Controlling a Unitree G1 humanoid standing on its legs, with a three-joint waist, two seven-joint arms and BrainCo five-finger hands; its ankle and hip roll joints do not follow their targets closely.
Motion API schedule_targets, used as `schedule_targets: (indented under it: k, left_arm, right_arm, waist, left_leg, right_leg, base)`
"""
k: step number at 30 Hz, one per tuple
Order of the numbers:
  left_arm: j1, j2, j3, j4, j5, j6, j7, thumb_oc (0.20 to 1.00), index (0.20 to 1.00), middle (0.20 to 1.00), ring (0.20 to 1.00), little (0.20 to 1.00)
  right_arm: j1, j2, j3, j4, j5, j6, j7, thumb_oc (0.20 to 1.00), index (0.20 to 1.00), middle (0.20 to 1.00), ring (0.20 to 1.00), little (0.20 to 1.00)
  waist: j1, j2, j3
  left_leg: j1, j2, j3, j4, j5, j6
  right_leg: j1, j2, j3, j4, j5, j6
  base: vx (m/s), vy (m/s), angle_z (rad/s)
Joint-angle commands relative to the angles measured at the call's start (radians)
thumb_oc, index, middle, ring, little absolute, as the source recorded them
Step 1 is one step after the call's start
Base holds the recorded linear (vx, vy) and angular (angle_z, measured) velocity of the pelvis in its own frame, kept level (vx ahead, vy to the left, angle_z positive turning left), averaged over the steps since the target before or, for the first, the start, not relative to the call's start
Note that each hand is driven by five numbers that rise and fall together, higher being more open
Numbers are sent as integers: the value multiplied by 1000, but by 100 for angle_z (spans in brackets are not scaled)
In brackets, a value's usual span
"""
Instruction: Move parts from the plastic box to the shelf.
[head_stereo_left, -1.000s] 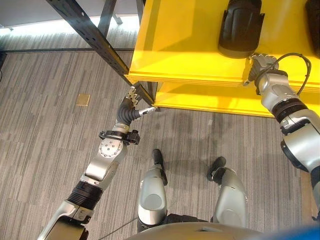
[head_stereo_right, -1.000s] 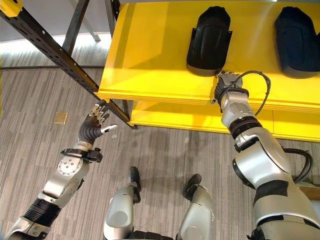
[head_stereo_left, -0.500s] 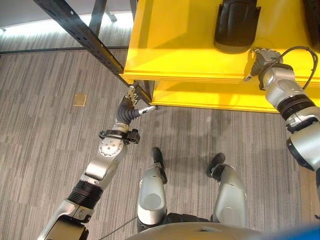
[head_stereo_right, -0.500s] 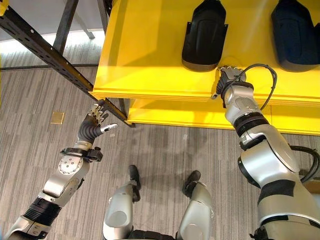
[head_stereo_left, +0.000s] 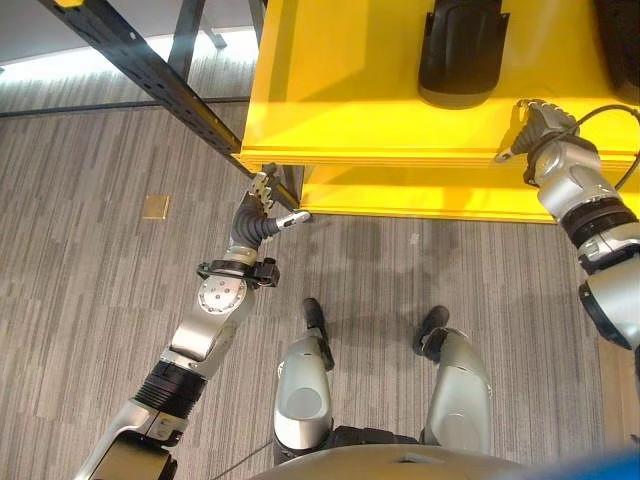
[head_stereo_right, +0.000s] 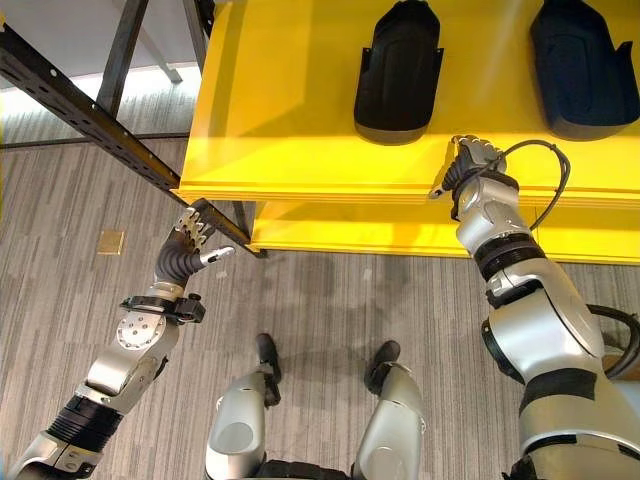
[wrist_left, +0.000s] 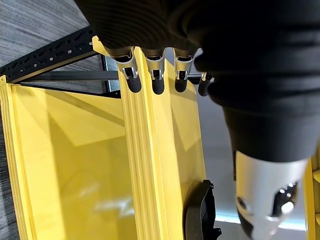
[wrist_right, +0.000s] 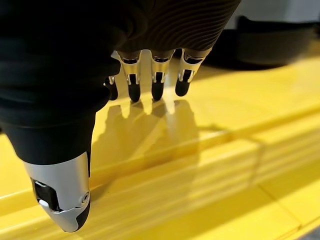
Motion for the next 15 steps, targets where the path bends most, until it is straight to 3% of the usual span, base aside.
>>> schedule_targets:
  k: [1, 6, 9, 15]
  left_arm:
    - [16, 28, 46, -135, -3, -51, 19, 1000, 1000, 1000, 1000, 1000]
    - [35, 22, 71, -136, 2, -52, 39, 1000, 1000, 1000, 1000, 1000]
    - [42, 5, 87, -134, 19, -56, 64, 1000, 1000, 1000, 1000, 1000]
    - [49, -3, 97, -136, 33, -59, 92, 1000, 1000, 1000, 1000, 1000]
  right_arm:
    - [68, -77, -48, -33, 78, -21, -35, 1000, 1000, 1000, 1000, 1000]
    - [227, -59, -111, -292, 59, -58, -5, 1000, 1000, 1000, 1000, 1000]
    - [370, -29, -133, -559, 26, -91, 31, 1000, 1000, 1000, 1000, 1000]
    - [462, -11, -118, -786, -45, -144, 86, 1000, 1000, 1000, 1000, 1000]
  waist:
    - [-22, -11, 11]
    - [-60, -28, -2]
    - [-97, -43, -13]
    - [-115, -54, -29]
  left_leg:
    - [8, 58, 19, 80, -110, -9]
    - [30, 64, 42, 74, -116, -6]
    - [50, 69, 59, 64, -118, -6]
    - [65, 74, 63, 53, -118, -7]
  right_leg:
    - [80, -22, -6, 47, -101, 71]
    - [97, -7, 9, 19, -94, 74]
    - [114, 10, 27, -15, -88, 76]
    - [134, 21, 36, -53, -75, 84]
  base:
    - [0, 0, 0]
    - [-9, 28, -9]
    - [-25, 39, -27]
    - [-24, 10, -15]
